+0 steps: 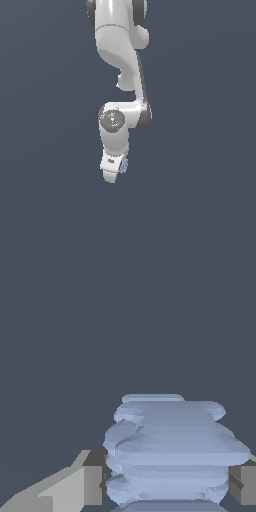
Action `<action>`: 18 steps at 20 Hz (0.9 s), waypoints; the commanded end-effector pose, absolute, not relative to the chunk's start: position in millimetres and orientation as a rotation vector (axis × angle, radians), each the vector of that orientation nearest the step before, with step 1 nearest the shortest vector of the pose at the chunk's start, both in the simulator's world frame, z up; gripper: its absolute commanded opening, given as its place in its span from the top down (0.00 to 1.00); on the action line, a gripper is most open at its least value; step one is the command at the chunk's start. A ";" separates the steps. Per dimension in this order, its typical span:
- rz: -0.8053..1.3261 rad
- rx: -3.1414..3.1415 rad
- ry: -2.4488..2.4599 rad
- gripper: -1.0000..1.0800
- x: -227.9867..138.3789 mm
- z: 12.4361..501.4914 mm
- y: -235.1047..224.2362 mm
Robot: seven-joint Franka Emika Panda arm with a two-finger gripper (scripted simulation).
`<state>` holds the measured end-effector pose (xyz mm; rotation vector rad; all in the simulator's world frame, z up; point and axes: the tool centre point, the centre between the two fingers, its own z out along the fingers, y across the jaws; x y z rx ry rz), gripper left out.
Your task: Pick up the object and move it to a goal position.
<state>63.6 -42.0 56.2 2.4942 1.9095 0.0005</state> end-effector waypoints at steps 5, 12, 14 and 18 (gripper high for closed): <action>0.000 2.495 1.909 1.00 95.7 57.9 -39.7; 0.000 2.495 1.909 1.00 122.1 59.2 -37.9; 0.000 2.495 1.909 1.00 127.2 59.5 -37.6; 0.000 2.495 1.909 1.00 134.7 59.8 -37.2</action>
